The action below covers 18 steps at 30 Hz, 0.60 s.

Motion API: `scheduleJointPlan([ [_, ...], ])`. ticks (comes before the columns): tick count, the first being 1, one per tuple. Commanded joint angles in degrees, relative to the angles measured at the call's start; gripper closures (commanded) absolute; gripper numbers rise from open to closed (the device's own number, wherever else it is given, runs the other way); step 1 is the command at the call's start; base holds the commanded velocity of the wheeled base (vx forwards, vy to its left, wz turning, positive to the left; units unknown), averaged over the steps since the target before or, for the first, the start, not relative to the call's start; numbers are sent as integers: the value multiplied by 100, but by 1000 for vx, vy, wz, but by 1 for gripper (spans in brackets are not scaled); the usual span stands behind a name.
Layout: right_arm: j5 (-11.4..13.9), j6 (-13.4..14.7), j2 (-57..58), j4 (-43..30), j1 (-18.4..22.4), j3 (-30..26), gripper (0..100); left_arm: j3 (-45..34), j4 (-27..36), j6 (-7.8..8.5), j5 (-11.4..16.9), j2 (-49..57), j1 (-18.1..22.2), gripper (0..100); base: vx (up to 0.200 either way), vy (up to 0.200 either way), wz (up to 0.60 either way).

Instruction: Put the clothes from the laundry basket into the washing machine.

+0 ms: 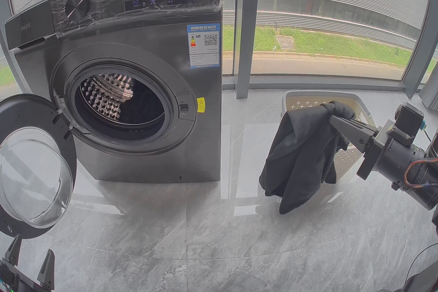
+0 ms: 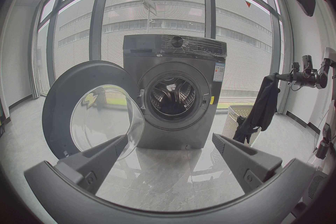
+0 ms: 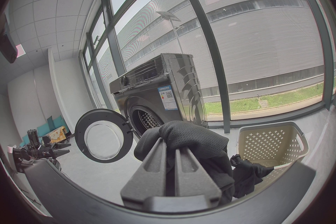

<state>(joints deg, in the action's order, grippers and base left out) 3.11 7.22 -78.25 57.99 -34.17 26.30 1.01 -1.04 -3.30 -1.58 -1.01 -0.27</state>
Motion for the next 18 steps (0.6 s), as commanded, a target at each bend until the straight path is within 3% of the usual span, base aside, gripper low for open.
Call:
scheduleJointPlan([
  [1, -3, -1, -32, 2, -2, -2, 100, -84, -2, -4, 9, 84, 0, 0, 0, 0, 0],
  [3, 6, -1, -32, 2, -2, -2, 100, -84, -2, -12, 9, 84, 0, 0, 0, 0, 0],
  [18, -3, -1, -32, 2, -2, -19, 100, -84, -2, -4, 0, 84, 0, 0, 0, 200, 0],
])
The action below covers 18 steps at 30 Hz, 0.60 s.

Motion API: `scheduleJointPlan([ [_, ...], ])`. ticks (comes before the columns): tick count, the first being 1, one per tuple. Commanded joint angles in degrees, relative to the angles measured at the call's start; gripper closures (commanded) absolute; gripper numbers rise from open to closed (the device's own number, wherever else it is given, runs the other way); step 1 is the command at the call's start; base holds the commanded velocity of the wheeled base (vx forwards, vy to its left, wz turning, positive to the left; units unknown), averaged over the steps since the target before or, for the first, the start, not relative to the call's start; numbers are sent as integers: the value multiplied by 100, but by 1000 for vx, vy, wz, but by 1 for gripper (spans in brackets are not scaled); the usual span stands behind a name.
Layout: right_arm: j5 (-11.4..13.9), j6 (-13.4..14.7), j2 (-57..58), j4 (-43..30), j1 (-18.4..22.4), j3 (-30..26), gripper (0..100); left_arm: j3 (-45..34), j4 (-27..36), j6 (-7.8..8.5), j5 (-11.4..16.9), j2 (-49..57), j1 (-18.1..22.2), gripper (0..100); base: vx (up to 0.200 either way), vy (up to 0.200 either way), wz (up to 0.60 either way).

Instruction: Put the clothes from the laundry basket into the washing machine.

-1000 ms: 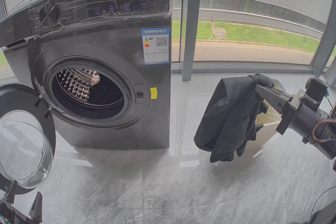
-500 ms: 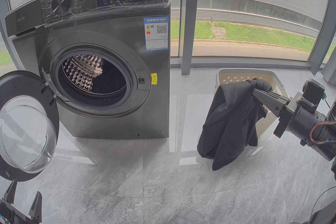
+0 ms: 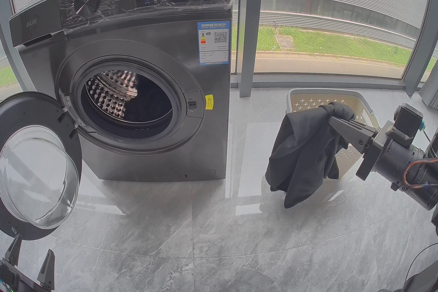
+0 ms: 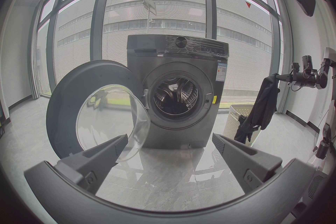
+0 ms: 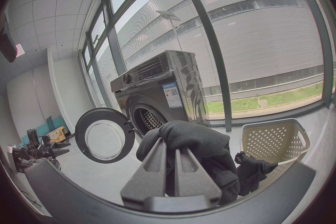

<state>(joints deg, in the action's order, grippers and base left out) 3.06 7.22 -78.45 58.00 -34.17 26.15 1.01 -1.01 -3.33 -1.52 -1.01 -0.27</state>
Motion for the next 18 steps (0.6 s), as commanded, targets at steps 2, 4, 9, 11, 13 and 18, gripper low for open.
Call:
scheduleJointPlan([
  [2, 2, -1, -13, 0, -2, -5, 100, -84, -4, -1, -6, 84, 0, 0, 0, 200, 0],
  [4, 2, -1, -13, 0, -2, -5, 100, -84, -4, -1, 3, 84, 0, 0, 0, 200, 0],
  [9, 2, -1, -13, 0, -2, -13, 100, -84, -4, -1, 3, 84, 0, 0, 0, 200, 0],
  [11, 10, -1, -13, -8, -2, -13, 100, -84, -4, -1, 3, 84, 0, 0, 0, 200, 0],
  [13, 10, -1, -13, -8, -2, -22, 100, -84, -4, -10, 3, 84, 0, 0, 0, 200, 0],
  [18, 10, -1, -13, -8, -2, -22, 100, -84, -4, -1, -6, 84, 0, 0, 0, 200, 0],
])
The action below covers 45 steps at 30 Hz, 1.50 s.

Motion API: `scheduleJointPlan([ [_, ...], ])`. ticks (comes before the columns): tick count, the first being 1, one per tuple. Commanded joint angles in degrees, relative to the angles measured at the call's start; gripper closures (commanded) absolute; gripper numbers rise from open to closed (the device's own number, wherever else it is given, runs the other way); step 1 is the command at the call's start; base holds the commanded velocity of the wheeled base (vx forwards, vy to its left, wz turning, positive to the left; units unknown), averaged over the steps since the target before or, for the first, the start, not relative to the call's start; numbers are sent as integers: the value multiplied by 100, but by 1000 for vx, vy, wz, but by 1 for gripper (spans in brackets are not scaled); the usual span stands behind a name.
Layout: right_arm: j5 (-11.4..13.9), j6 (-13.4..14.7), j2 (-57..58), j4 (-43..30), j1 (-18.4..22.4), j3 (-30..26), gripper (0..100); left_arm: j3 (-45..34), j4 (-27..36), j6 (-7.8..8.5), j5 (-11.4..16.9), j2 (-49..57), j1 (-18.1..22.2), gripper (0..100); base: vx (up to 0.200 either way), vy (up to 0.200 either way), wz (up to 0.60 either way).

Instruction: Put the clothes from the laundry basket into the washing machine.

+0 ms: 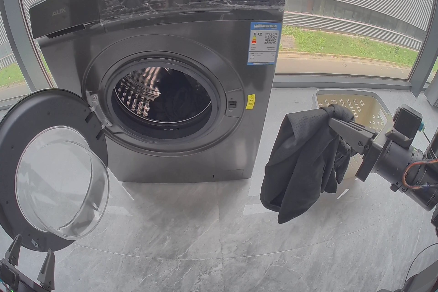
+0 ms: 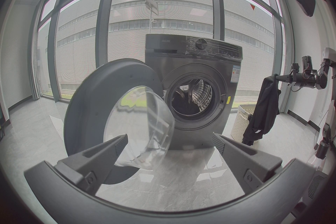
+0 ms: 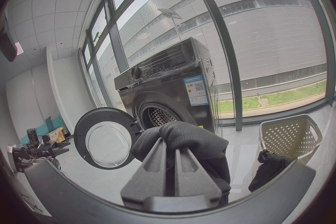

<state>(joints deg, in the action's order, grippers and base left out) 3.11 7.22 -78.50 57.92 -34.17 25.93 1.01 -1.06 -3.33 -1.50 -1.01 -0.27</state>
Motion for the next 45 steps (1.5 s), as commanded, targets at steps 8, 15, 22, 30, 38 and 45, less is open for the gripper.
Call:
scheduleJointPlan([
  [8, 14, -1, -25, 0, -2, -9, 100, -84, 1, -1, 1, 84, 0, 0, 0, 50, 0],
  [15, 14, -1, -43, 0, -2, -9, 100, -84, 1, -1, -8, 84, 0, 0, -114, 0, 0],
  [22, 93, 52, -105, 9, -2, 9, 100, -84, 1, -1, -17, 84, 0, 0, -57, 0, 0],
  [30, 181, 263, -131, -79, 33, 88, 100, -84, -8, 8, -17, 84, 0, 0, 0, 0, 0],
  [38, 199, 474, -157, -88, -230, -114, 100, -84, -8, 25, -26, 92, 0, 0, 0, 0, 0],
  [45, 348, 412, -175, -79, -485, -167, 100, -84, -8, 25, -26, 92, 9, 0, 0, 0, 0],
])
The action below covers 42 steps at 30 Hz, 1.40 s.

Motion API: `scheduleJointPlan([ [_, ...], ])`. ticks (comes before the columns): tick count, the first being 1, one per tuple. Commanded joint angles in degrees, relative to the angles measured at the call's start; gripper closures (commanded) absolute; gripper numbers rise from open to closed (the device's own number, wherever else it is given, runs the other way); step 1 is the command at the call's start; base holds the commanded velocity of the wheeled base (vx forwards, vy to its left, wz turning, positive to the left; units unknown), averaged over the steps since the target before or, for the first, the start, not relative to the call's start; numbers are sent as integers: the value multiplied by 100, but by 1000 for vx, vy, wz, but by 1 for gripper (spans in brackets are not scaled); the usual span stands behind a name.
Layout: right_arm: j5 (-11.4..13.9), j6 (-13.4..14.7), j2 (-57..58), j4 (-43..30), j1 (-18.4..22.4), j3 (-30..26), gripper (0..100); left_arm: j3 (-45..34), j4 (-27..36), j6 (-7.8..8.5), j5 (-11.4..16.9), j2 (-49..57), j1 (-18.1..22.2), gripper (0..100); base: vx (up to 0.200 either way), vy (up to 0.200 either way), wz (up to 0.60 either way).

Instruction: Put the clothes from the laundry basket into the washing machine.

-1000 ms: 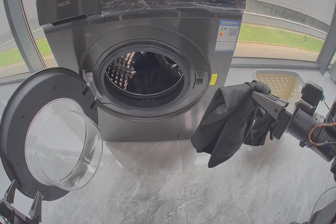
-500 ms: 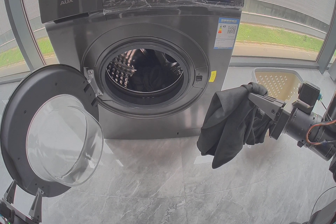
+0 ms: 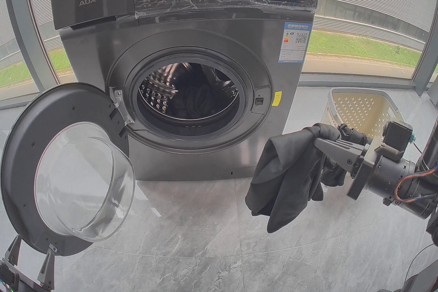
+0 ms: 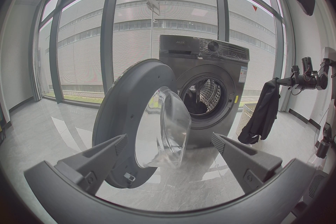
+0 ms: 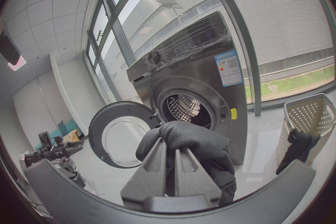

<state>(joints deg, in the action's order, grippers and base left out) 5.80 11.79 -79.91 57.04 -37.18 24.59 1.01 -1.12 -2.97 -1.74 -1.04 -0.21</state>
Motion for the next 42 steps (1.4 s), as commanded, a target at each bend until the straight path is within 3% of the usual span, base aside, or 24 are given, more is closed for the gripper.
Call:
scheduleJointPlan([
  [1, 140, -36, -113, 53, -272, 2, 100, -84, -2, 7, -19, 95, 3, 0, 0, 0, 0],
  [10, 17, -212, -1009, 413, -360, 415, 100, -92, -11, -1, -1, 104, 12, 0, 0, 0, 0],
  [13, -361, -221, -1229, 422, -378, 670, 100, -92, -37, 51, 42, 104, 12, 0, 0, 0, 0],
  [14, -598, -221, -1334, 422, -413, 811, 100, 22, -125, -72, 113, 104, 12, 0, 0, 0, 0],
  [15, -668, -230, -1387, 422, -430, 872, 100, 145, -187, -98, 201, 95, 12, 0, 0, 0, 0],
  [16, -791, -221, -1501, 413, -457, 995, 100, 558, -275, -177, 464, -2, -14, 0, 0, 0, 0],
  [18, -888, -230, -1739, 422, -448, 1277, 100, 1059, -231, -160, 1036, -283, -14, 0, 0, 0, 0],
  [21, -958, -221, -2055, 360, -448, 1654, 100, 1270, -178, 60, 2029, -986, 12, 0, 0, 0, 0],
  [23, -1055, -230, -2213, 343, -422, 1857, 100, 1349, -248, 210, 2486, -1566, 56, 0, 0, 0, 0],
  [29, -1160, -107, -2644, 325, -439, 2533, 100, 1683, -609, 491, 3294, -3008, -85, 0, 0, 0, 0],
  [34, -1371, -98, -2846, 317, -457, 3008, 100, 1701, -1197, 675, 3417, -4273, -586, 0, 0, 0, 0],
  [39, -1389, 25, -3013, 317, -404, 3342, 100, 1709, -2120, 623, 3180, -5477, -1640, 0, 0, 0, 0],
  [40, -1389, 25, -3013, 317, -404, 3342, 100, 1709, -2120, 623, 3180, -5477, -1640, 0, 0, 0, 0],
  [41, -1389, 25, -3066, 317, -386, 3368, 100, 1736, -2419, 623, 2934, -5996, -1948, 0, 0, 0, 0],
  [42, -1389, 25, -3066, 317, -386, 3368, 100, 1736, -2437, 623, 2908, -6031, -1974, 0, 0, 0, 0],
])
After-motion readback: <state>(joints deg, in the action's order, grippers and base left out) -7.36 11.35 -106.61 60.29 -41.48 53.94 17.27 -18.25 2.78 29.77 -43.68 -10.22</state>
